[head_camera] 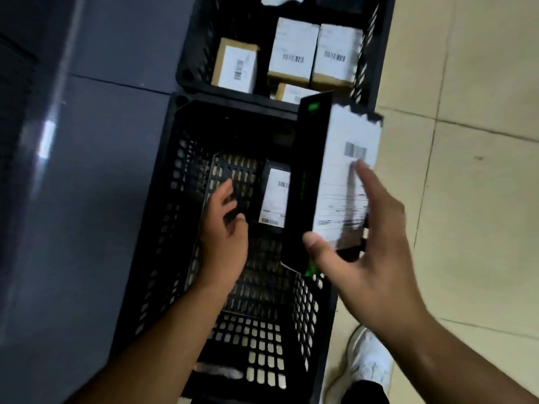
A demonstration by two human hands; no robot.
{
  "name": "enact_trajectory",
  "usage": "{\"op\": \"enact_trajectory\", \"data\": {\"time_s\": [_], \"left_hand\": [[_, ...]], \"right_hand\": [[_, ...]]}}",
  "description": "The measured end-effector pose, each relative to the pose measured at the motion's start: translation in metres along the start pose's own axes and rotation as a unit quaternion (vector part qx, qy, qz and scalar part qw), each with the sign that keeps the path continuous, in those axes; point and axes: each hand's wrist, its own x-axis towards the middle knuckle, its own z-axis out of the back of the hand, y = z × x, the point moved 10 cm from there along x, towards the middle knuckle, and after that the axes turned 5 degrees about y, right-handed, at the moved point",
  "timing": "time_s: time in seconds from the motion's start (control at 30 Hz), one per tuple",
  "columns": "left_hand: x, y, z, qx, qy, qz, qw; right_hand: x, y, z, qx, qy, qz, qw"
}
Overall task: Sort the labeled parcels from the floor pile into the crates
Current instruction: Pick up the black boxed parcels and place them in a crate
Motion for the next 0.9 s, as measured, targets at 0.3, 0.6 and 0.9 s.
{"op": "enact_trajectory", "data": {"time_s": [0.3,0.6,0.9], "left_hand": [[0.019,-0.011,0.06,0.084,-0.018,-0.015,0.996],[0.001,-0.007,0.051,0.176,0.082,-0.098,0.976],[-0.009,0.026,0.062,0.218,0.066,-0.062,0.972]], "right_hand": [[0.052,-0.037,-0.123,-0.055,0.088,-0.107,0.989],[0.097,-0.145,-0.174,-0.246,0.088,-0.244,0.934],[0.111,-0.184,-0.186,-0.236,0.055,-0.276,0.93]]}}
